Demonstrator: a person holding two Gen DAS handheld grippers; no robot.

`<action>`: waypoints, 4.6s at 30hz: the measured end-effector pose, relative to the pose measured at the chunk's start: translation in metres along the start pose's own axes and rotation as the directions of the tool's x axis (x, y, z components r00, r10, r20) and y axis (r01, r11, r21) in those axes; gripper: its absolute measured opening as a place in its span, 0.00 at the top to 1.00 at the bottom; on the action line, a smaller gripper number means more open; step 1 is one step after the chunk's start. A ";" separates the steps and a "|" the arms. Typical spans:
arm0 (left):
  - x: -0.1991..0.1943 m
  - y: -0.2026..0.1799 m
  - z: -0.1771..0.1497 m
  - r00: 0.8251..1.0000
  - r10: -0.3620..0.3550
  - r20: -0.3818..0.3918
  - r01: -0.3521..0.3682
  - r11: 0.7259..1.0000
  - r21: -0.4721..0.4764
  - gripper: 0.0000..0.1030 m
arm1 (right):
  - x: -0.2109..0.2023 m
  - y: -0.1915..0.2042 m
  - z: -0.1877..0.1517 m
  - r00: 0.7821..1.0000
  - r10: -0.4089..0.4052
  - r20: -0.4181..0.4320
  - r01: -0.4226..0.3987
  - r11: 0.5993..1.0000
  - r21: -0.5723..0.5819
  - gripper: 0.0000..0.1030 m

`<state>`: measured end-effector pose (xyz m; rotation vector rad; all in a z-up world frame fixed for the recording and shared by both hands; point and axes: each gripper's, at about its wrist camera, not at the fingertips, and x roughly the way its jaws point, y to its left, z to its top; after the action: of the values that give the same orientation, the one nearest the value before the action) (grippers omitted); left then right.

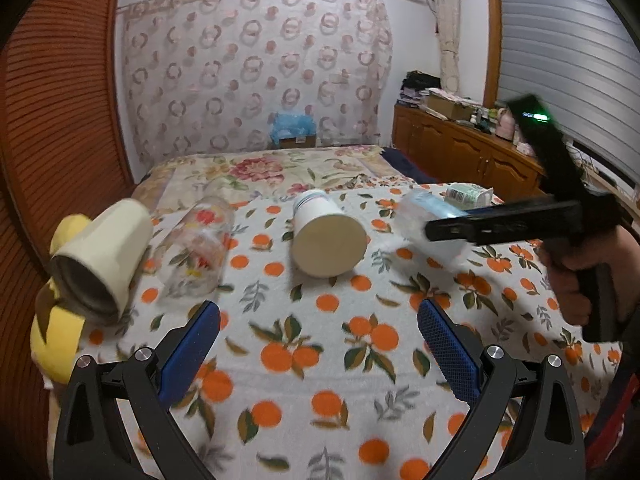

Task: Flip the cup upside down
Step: 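Move the right gripper to the clear plastic cup and close on it, then lift the clear cup with the right gripper while the left gripper grasps it, then rotate the clear cup with the left gripper, rim toward the bed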

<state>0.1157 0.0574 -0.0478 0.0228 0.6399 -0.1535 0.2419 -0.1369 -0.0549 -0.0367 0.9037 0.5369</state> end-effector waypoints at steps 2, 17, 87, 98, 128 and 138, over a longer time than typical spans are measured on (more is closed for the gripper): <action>-0.008 0.004 -0.006 1.000 0.002 -0.008 -0.002 1.000 -0.017 0.08 | -0.012 0.006 -0.013 1.000 0.007 0.006 -0.006 1.000 -0.009 0.43; -0.052 0.002 -0.019 1.000 0.006 0.001 -0.006 1.000 -0.007 0.08 | -0.036 0.033 -0.089 0.997 0.069 -0.030 -0.068 0.996 0.051 0.42; 0.083 -0.084 0.049 0.955 -0.146 -0.259 0.100 0.978 -0.183 0.45 | -0.092 -0.033 -0.159 0.956 -0.128 0.263 0.113 0.991 0.072 0.24; 0.079 -0.095 0.052 0.985 -0.028 -0.171 0.024 0.999 -0.025 0.46 | -0.093 -0.031 -0.159 0.955 -0.133 0.266 0.119 0.991 0.069 0.24; 0.038 -0.119 0.011 0.992 -0.042 -0.121 0.052 0.996 0.079 0.48 | -0.094 -0.031 -0.159 0.953 -0.135 0.270 0.121 0.990 0.068 0.24; 0.021 -0.108 0.002 0.995 -0.044 -0.094 0.048 0.998 0.040 0.33 | -0.094 -0.032 -0.159 0.953 -0.134 0.270 0.121 0.990 0.067 0.24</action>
<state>0.1175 -0.0525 -0.0561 0.0559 0.7304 -0.2115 0.0924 -0.2448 -0.0898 0.0244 0.6381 0.3869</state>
